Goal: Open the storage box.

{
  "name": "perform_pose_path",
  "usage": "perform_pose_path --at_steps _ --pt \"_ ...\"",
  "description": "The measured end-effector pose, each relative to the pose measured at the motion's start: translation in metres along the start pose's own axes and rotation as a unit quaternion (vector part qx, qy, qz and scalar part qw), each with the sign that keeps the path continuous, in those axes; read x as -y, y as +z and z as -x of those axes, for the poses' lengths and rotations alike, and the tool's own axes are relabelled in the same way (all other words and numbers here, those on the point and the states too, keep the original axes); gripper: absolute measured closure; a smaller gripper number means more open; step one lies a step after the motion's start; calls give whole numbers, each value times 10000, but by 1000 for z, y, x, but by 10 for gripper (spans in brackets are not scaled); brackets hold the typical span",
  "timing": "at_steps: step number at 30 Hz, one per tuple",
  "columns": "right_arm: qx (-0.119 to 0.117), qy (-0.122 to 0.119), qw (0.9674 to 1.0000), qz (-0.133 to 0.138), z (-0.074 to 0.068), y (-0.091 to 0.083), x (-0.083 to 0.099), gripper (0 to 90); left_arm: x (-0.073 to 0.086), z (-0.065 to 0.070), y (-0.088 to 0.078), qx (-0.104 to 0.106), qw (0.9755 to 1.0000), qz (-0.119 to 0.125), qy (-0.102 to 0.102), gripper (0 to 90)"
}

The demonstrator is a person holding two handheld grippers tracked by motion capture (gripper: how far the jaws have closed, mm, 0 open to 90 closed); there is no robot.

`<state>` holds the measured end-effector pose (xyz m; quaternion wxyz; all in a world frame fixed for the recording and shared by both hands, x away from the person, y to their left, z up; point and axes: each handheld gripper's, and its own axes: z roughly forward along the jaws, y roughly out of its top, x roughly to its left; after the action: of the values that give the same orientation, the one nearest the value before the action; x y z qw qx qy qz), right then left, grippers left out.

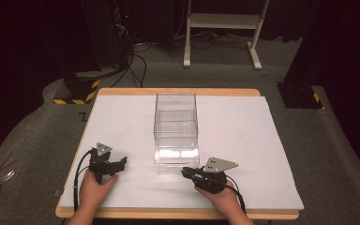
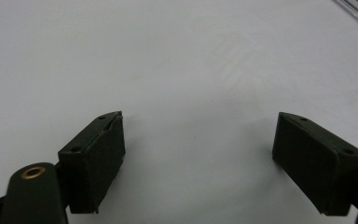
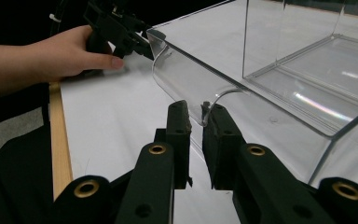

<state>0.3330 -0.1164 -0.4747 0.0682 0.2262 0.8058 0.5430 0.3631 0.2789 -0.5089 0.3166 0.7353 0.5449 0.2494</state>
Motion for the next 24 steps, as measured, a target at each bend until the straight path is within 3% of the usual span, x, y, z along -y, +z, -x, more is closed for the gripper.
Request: perform_pose_path --at_steps 24 --pt "-208 -105 9996 -149 -5 -4 0 822 0 0 0 1 10000 -6 3 171"
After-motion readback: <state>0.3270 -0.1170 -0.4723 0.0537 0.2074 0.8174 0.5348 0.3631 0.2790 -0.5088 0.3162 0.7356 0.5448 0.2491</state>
